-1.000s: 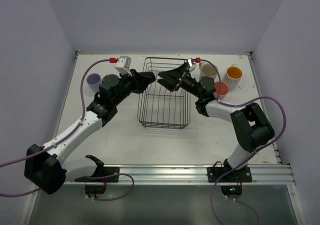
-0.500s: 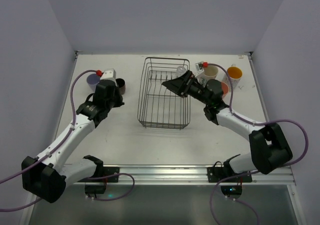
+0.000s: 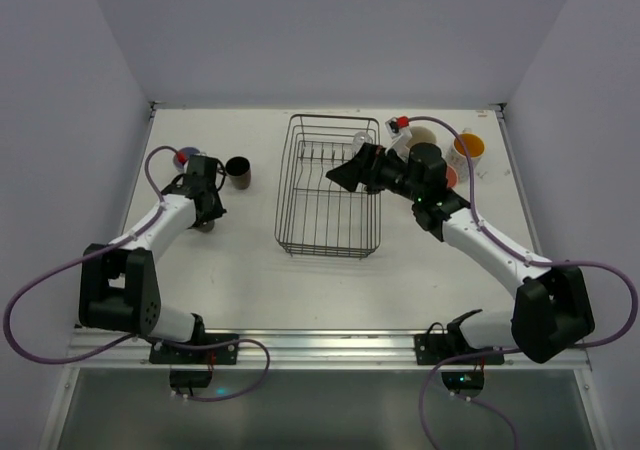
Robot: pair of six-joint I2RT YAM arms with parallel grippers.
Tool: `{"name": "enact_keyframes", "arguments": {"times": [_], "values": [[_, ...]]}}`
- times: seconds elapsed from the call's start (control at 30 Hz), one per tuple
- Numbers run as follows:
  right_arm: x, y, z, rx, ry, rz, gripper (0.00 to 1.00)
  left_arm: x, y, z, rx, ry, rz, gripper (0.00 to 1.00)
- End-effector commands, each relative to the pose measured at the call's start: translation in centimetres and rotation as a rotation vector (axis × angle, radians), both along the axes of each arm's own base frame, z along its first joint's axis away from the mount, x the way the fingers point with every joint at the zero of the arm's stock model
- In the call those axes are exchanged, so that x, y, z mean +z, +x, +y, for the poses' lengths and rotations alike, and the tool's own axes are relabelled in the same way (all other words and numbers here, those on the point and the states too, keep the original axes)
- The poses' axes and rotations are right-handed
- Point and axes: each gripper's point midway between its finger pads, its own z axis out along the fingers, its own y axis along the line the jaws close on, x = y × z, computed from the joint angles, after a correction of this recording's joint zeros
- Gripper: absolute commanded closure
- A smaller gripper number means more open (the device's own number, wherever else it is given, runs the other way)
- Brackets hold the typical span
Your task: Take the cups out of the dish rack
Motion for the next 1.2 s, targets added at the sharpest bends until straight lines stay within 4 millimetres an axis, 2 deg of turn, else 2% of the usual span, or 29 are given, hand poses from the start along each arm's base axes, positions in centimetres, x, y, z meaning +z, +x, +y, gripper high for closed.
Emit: {"name": "enact_keyframes", "arguments": {"times": [0.0, 0.1, 0.2, 0.23, 0.37, 0.4, 0.43, 0.47, 0.53, 0.57, 0.6, 0.63, 0.67, 0.7, 0.73, 0.77, 0.8, 0.83, 0.87, 0.9, 0.93, 1.07, 1.13, 1.17], "values": [[1.9, 0.3, -1.0, -0.03, -0.067, -0.089, 0.01, 1.4, 2.5, 1.8, 0.043, 0.038, -0.059, 0.95], [2.2, 0.4, -0.9, -0.033, -0.074, -0.098, 0.01, 1.1, 3.1, 3.0, 0.072, 0.056, -0.043, 0.93], [1.9, 1.0, -1.0, -0.044, -0.106, -0.098, 0.01, 0.9, 3.6, 3.6, 0.075, 0.059, -0.023, 0.8], [1.2, 1.4, -0.9, -0.051, -0.125, -0.087, 0.01, 0.8, 3.6, 3.8, 0.076, 0.063, -0.018, 0.76], [-0.5, 2.9, -1.3, -0.086, -0.224, -0.068, 0.01, 0.5, 3.4, 3.8, 0.068, 0.054, -0.016, 0.62], [-0.9, 3.2, -1.3, -0.093, -0.24, -0.063, 0.01, 0.7, 3.4, 3.7, 0.064, 0.05, -0.026, 0.56], [-0.7, 3.5, -1.3, -0.102, -0.25, -0.066, 0.01, 0.7, 3.4, 3.7, 0.061, 0.048, -0.028, 0.53], [-1.5, 3.9, -1.5, -0.113, -0.278, -0.054, 0.01, 0.8, 3.2, 3.7, 0.061, 0.047, -0.031, 0.51], [-0.8, 4.9, -1.8, -0.145, -0.29, -0.074, 0.01, 1.1, 3.3, 3.4, 0.052, 0.032, -0.042, 0.45], [-2.0, 5.4, -2.4, -0.172, -0.342, -0.049, 0.02, 1.4, 3.4, 3.1, 0.041, 0.017, -0.05, 0.43], [-2.0, 5.9, -2.6, -0.186, -0.363, -0.05, 0.04, 2.4, 3.6, 3.0, 0.038, 0.012, -0.085, 0.39], [-0.9, 6.6, -2.5, -0.201, -0.369, -0.069, 0.06, 3.1, 3.7, 2.8, 0.028, 0.005, -0.106, 0.37], [-1.5, 7.0, -2.9, -0.207, -0.411, -0.058, 0.11, 3.9, 3.9, 2.3, 0.011, -0.019, -0.13, 0.35], [-2.6, 7.9, -3.2, -0.233, -0.454, -0.036, 0.14, 5.7, 4.2, 2.1, 0.0, -0.03, -0.185, 0.3], [-1.6, 8.7, -3.2, -0.249, -0.463, -0.054, 0.18, 6.8, 4.2, 1.8, -0.013, -0.039, -0.218, 0.27], [-2.1, 9.0, -3.5, -0.256, -0.494, -0.046, 0.21, 7.8, 4.3, 1.2, -0.039, -0.066, -0.249, 0.23], [-3.1, 9.8, -3.8, -0.278, -0.529, -0.029, 0.26, 9.7, 4.4, 0.9, -0.054, -0.077, -0.311, 0.17], [-2.3, 10.4, -3.6, -0.282, -0.532, -0.043, 0.27, 10.6, 4.3, 0.6, -0.067, -0.09, -0.338, 0.15], [-2.9, 10.8, -4.1, -0.297, -0.568, -0.03, 0.3, 12.1, 4.1, -0.2, -0.101, -0.12, -0.392, 0.14], [-4.2, 11.6, -4.4, -0.322, -0.61, -0.007, 0.32, 12.7, 3.9, -0.8, -0.123, -0.138, -0.418, 0.13], [-3.6, 12.4, -4.4, -0.337, -0.617, -0.017, 0.33, 13.3, 3.7, -1.4, -0.147, -0.161, -0.447, 0.12], [-5.8, 14.5, -5.2, -0.376, -0.745, 0.022, 0.4, 15.9, 1.7, -5.1, -0.298, -0.285, -0.582, 0.11], [-6.4, 16.1, -5.4, -0.403, -0.791, 0.035, 0.41, 16.7, 0.7, -7.0, -0.373, -0.316, -0.612, 0.1], [-6.7, 16.3, -5.6, -0.404, -0.822, 0.042, 0.42, 16.7, 0.1, -7.7, -0.406, -0.316, -0.621, 0.1]]}}
